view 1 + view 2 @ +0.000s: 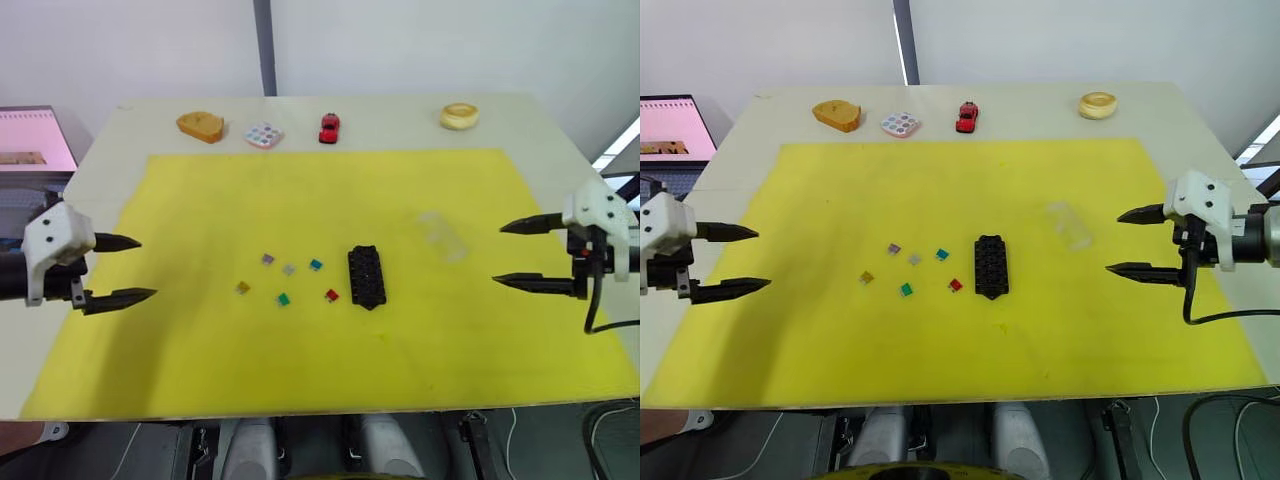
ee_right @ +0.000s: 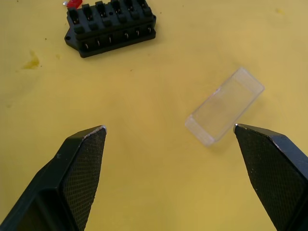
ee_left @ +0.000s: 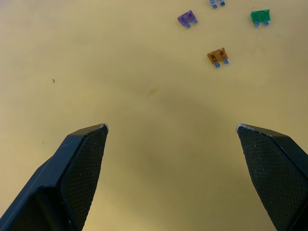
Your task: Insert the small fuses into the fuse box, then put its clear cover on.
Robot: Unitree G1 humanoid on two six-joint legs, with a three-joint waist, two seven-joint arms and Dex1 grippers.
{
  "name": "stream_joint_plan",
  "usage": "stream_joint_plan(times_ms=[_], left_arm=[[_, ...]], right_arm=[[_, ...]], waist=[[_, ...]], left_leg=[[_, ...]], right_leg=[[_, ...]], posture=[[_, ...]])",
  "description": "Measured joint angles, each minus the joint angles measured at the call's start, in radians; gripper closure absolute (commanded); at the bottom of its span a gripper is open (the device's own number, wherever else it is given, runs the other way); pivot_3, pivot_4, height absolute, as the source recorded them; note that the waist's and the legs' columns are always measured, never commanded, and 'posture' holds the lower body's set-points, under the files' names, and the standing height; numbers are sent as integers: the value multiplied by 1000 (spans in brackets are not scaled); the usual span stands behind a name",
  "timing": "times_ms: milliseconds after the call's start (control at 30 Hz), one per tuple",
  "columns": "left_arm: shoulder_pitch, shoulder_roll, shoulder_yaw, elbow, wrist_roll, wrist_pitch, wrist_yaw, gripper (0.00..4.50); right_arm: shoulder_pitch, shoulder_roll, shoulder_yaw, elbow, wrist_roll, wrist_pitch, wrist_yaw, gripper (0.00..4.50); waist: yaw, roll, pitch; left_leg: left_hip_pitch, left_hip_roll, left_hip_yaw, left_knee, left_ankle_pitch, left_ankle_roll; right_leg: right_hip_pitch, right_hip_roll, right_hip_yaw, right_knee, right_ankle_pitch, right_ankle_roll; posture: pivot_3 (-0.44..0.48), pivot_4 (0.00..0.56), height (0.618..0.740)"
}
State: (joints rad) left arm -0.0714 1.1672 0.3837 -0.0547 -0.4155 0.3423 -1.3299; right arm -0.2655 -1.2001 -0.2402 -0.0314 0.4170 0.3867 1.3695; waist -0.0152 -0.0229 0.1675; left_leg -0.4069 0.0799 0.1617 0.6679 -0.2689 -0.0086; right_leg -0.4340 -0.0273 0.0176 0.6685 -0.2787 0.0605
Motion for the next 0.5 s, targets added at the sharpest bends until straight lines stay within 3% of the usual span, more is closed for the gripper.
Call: stream_joint_plan(times_ms=[500], left_arm=[[1,0,-15,-23,-9,26,-10,5]], right_arm=[[14,0,-19,-68,39,80,-22,21]], waist=[[1,0,0]], left_leg=[[0,0,0,0,0,0]], right_leg=[[0,0,0,0,0,0]], posture=[[0,150,740]])
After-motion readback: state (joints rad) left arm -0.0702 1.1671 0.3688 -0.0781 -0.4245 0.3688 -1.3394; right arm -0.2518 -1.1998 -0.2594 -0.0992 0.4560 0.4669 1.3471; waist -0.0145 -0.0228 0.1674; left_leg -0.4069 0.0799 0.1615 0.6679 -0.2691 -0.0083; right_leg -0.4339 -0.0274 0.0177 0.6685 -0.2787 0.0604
